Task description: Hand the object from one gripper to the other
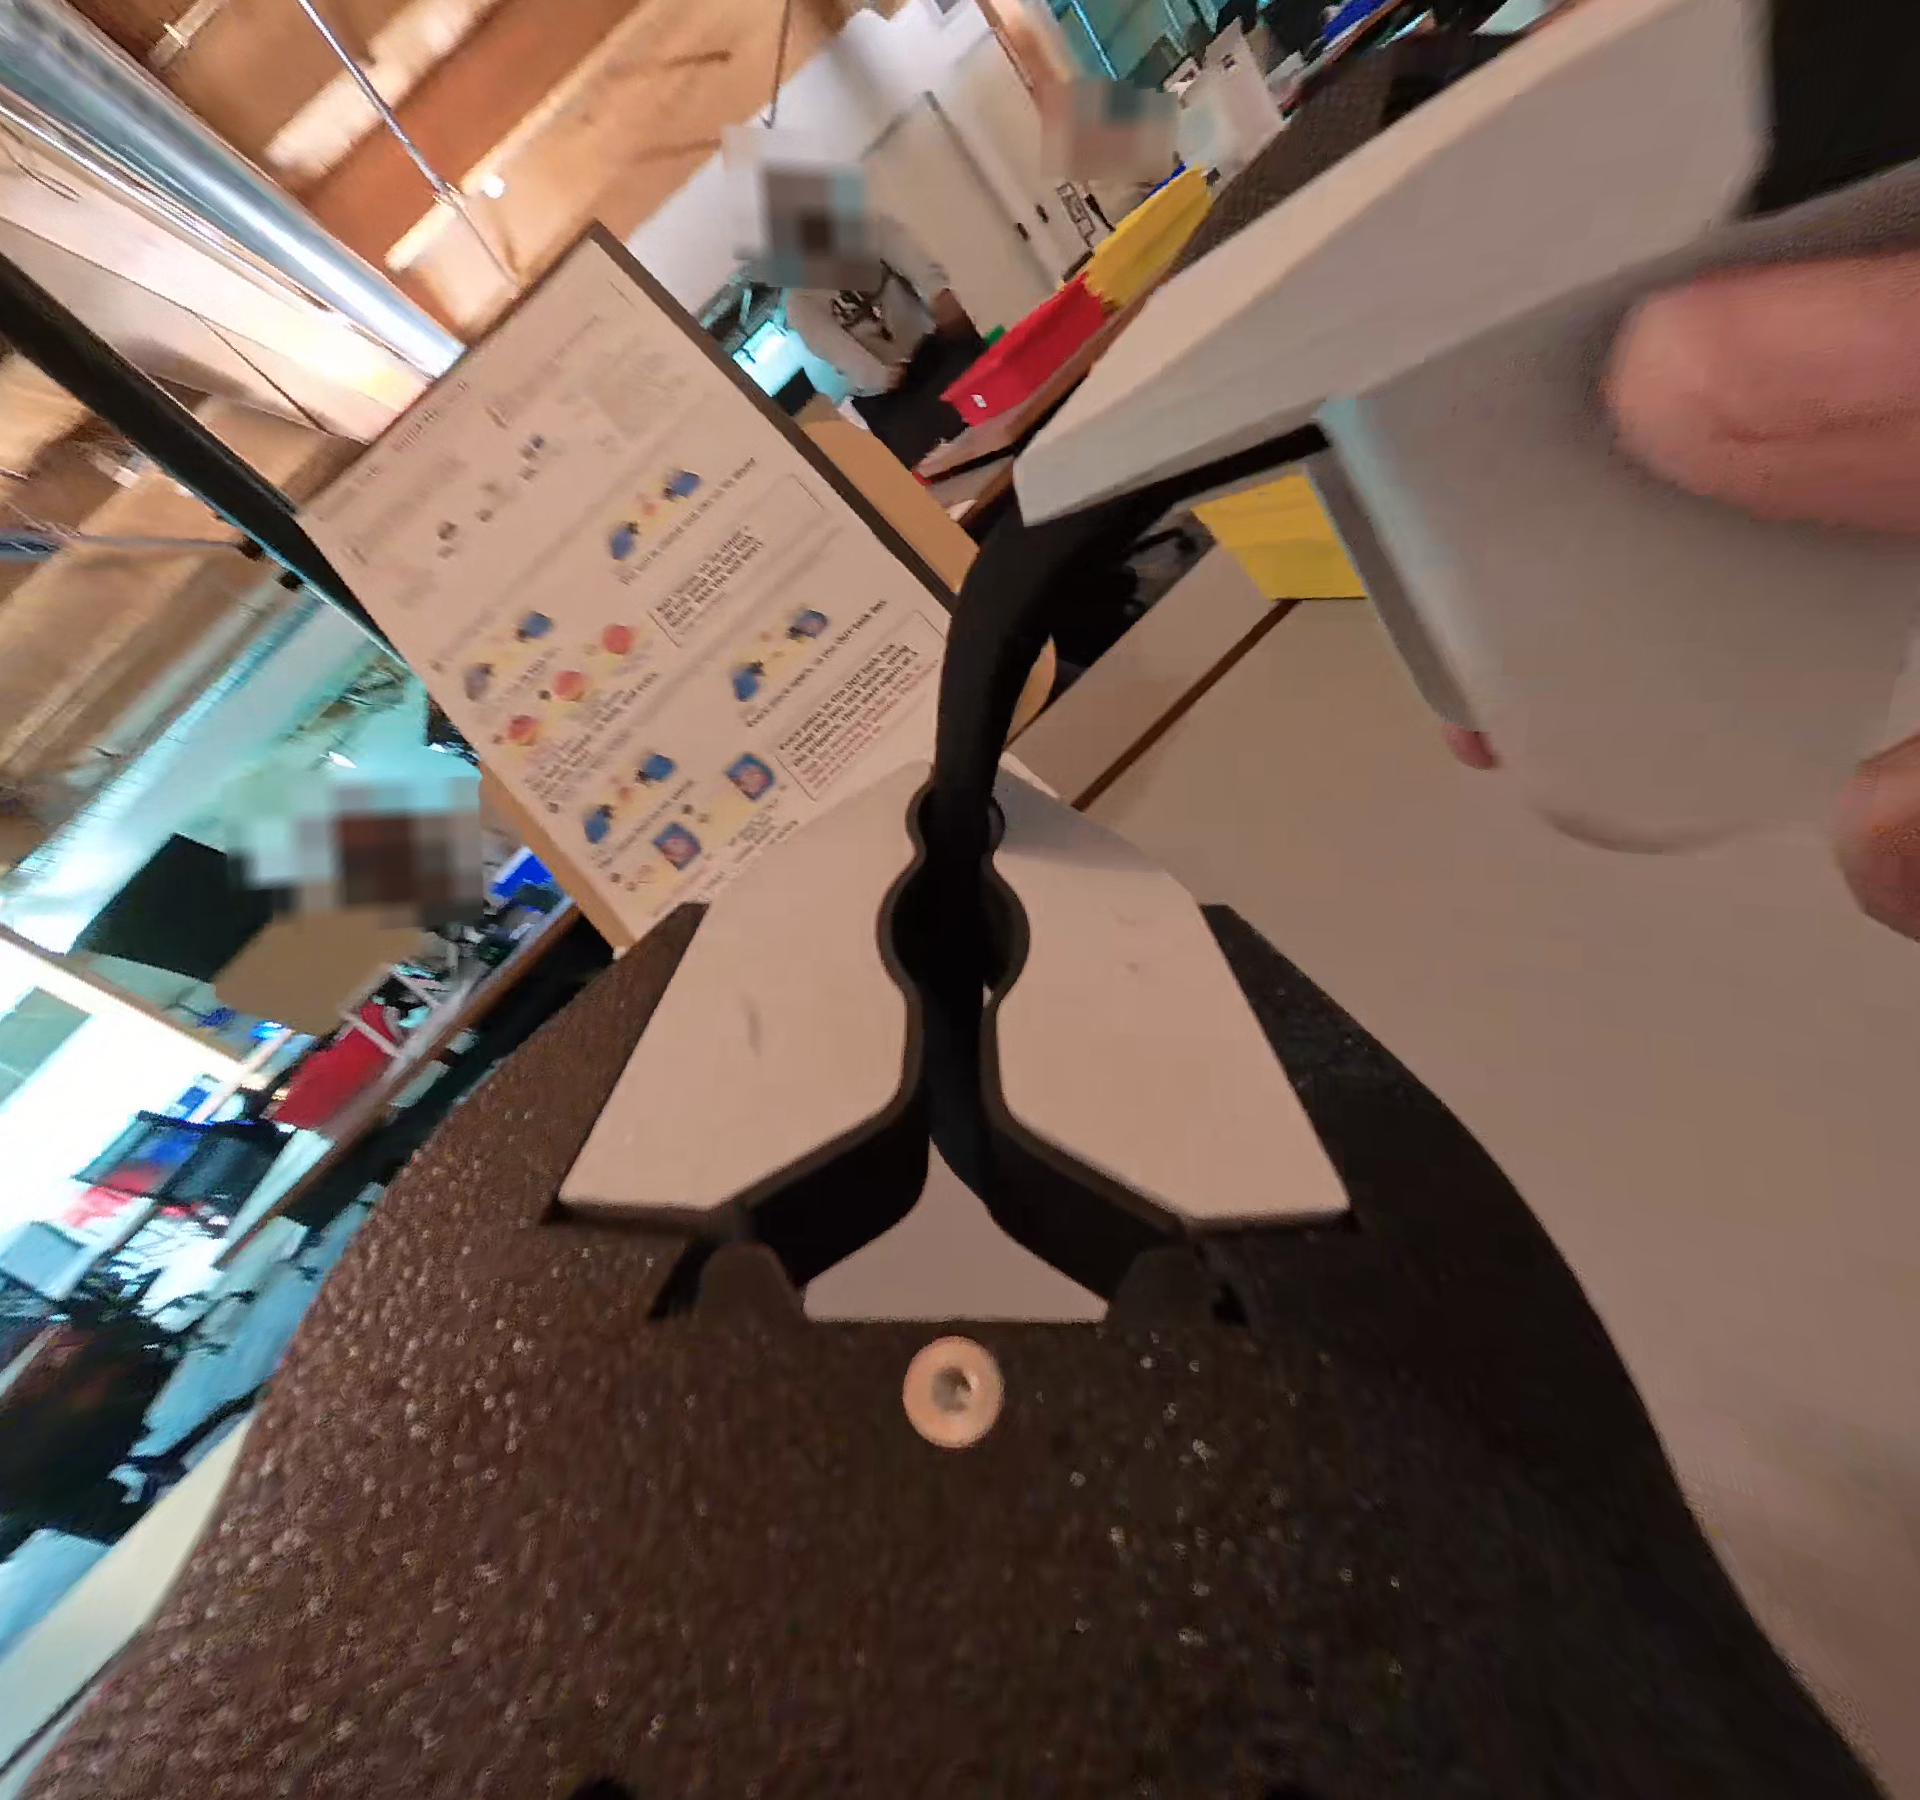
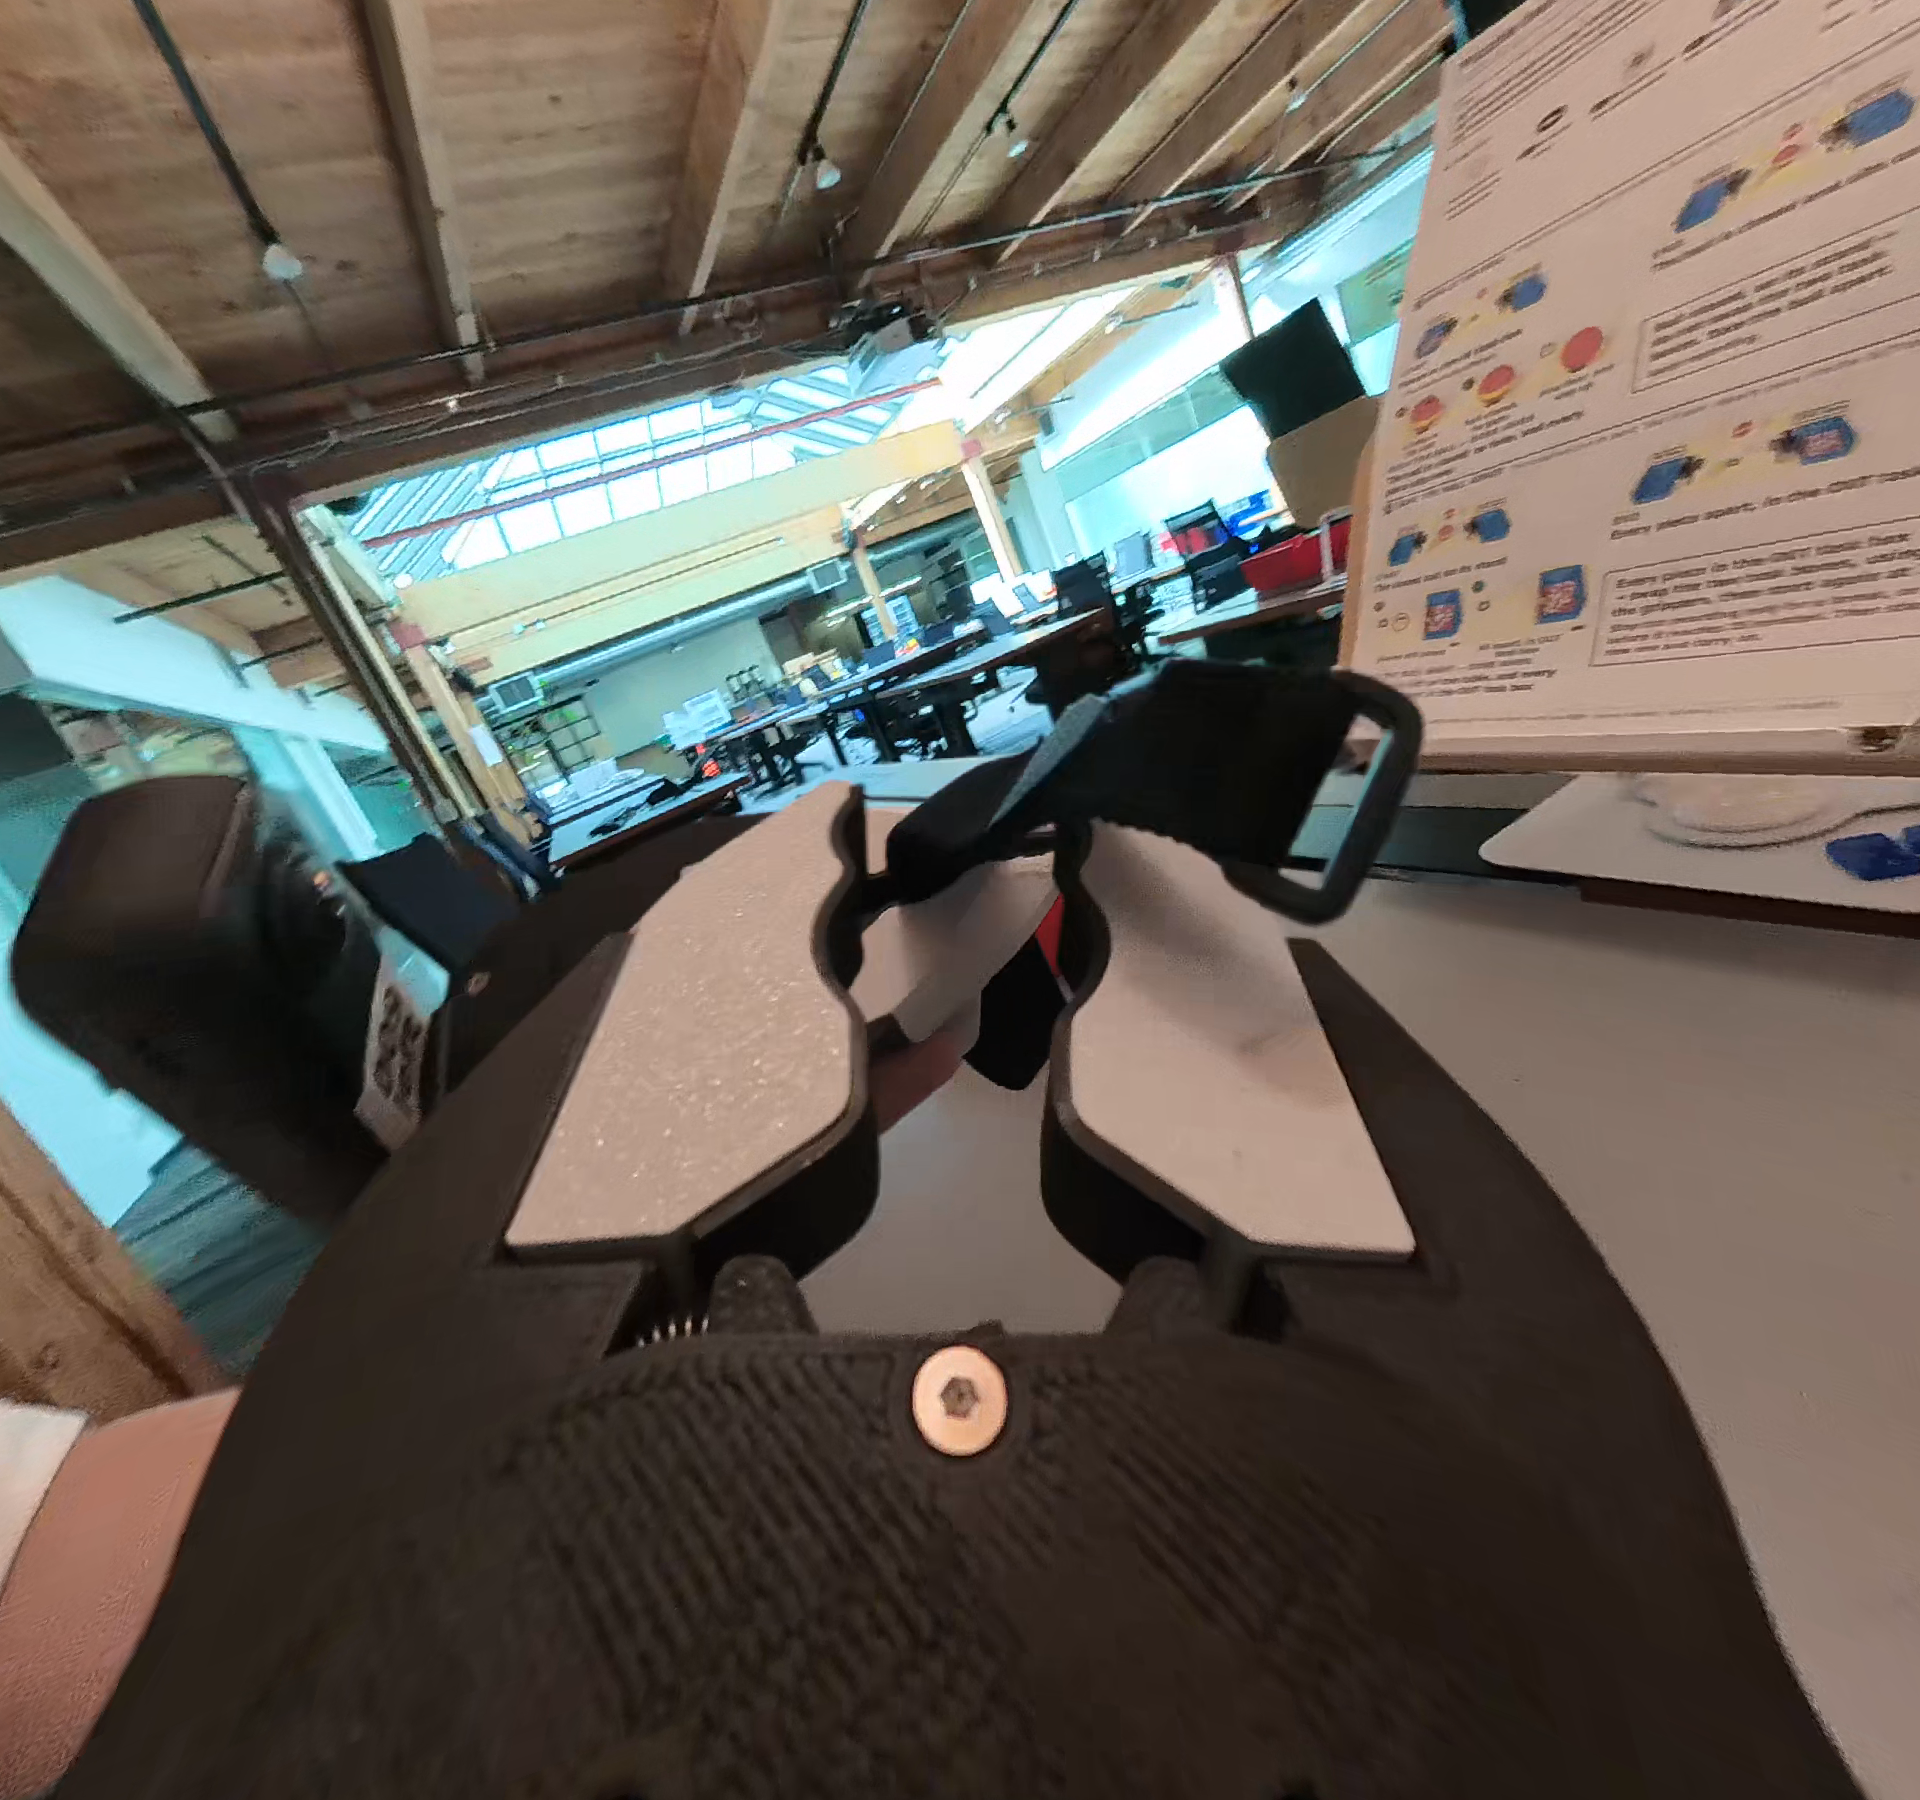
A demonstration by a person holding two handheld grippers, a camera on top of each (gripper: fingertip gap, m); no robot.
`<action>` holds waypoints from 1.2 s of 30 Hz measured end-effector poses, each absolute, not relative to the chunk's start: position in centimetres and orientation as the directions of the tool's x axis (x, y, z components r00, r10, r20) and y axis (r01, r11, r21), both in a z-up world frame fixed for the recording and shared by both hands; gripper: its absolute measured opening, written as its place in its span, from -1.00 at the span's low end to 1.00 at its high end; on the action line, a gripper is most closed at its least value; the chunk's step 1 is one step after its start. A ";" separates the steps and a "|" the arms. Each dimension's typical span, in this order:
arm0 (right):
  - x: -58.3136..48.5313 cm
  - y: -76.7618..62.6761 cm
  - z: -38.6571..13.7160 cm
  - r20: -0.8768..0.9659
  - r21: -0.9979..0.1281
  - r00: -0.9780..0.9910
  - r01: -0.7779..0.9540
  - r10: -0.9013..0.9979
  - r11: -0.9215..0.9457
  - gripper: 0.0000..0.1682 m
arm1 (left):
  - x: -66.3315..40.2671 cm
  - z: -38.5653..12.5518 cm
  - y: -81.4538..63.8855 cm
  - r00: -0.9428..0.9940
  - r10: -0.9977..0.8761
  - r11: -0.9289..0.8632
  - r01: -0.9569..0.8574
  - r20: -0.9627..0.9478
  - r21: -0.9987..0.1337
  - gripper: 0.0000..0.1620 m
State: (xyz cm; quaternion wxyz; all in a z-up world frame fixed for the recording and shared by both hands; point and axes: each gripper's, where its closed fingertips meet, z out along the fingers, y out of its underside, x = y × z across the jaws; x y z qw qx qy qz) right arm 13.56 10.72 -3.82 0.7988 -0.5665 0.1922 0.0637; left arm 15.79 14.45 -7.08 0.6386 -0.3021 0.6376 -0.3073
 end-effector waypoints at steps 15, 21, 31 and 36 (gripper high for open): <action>12.5 7.3 -5.9 -0.166 -0.985 0.974 -0.172 0.157 0.030 -0.94 | 12.2 -9.5 8.2 -0.721 -0.620 0.397 0.052 -0.310 -0.916 -0.52; 10.5 6.7 -6.6 -0.082 -0.997 0.959 -0.078 0.270 -0.023 -0.94 | 10.7 -11.4 7.1 -0.868 -0.452 0.438 -0.017 -0.204 -0.899 -0.58; 11.8 7.6 -7.2 -0.052 -0.998 0.987 -0.048 0.151 -0.031 -0.83 | 11.7 -12.5 7.4 -0.844 -0.528 0.343 -0.110 -0.094 -0.933 -0.95; 14.1 8.2 -6.2 -0.120 -0.992 0.993 -0.119 -0.024 0.042 -0.52 | 15.1 -11.1 10.9 -0.610 -0.786 0.219 -0.123 -0.100 -0.968 -0.95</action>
